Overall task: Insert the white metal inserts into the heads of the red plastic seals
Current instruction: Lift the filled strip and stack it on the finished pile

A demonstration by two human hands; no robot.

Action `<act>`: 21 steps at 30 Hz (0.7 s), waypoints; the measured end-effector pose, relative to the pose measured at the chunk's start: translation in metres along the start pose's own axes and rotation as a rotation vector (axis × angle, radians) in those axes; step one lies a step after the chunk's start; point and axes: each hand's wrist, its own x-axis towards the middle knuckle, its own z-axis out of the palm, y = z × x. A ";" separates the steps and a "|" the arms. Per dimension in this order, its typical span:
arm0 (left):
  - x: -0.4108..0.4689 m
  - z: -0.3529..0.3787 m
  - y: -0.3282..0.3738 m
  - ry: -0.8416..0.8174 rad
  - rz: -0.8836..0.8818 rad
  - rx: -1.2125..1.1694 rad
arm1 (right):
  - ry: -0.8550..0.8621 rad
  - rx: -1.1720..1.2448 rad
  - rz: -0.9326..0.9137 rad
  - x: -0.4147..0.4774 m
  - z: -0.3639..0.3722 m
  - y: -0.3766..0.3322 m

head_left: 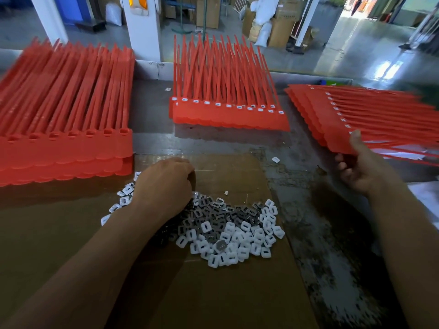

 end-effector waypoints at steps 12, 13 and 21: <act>0.001 0.000 0.000 0.004 0.003 -0.010 | -0.377 -0.377 -0.010 -0.044 0.033 -0.003; 0.001 0.000 0.000 0.003 0.000 -0.011 | -0.436 -0.428 -0.062 -0.049 0.039 -0.002; 0.000 -0.002 0.001 0.010 0.004 -0.021 | -0.735 -0.975 -0.538 -0.096 0.101 0.009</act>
